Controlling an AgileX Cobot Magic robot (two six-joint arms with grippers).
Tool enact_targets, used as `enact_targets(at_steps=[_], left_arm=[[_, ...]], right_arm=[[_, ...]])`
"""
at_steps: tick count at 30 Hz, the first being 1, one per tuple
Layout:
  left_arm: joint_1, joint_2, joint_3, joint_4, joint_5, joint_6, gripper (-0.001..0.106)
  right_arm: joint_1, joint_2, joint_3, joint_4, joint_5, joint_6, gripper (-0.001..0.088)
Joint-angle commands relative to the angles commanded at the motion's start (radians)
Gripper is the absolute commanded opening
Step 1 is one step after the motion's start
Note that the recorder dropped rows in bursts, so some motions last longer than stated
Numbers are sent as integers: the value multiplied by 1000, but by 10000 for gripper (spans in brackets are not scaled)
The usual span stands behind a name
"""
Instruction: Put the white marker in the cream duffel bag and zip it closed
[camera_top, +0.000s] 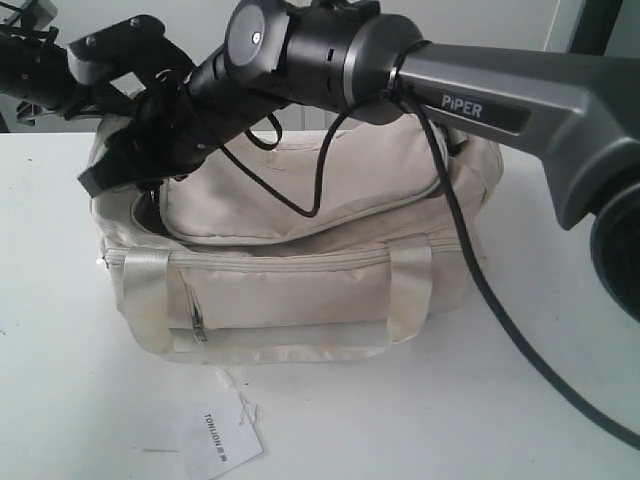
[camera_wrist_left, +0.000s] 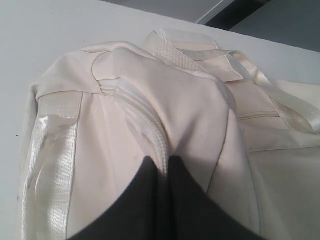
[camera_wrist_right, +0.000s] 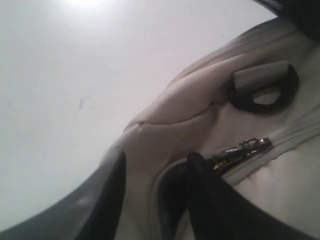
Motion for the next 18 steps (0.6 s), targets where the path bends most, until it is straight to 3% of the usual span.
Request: enact_targets(at_steps=[5, 9, 10, 14, 17, 18], left_arm=[[0, 0, 0, 5, 0, 7, 3], [0, 0, 0, 5, -4, 8, 3], [0, 0, 0, 5, -4, 8, 3], [0, 0, 0, 5, -4, 8, 3], [0, 0, 0, 5, -4, 8, 3], [0, 0, 0, 5, -4, 8, 3]], right_arm=[[0, 23, 0, 12, -17, 142, 390], [0, 51, 0, 19, 21, 146, 245], [-2, 62, 0, 11, 26, 146, 162], [-13, 88, 0, -58, 19, 144, 43], [-17, 94, 0, -156, 17, 179, 57], [-19, 94, 0, -213, 19, 232, 120]])
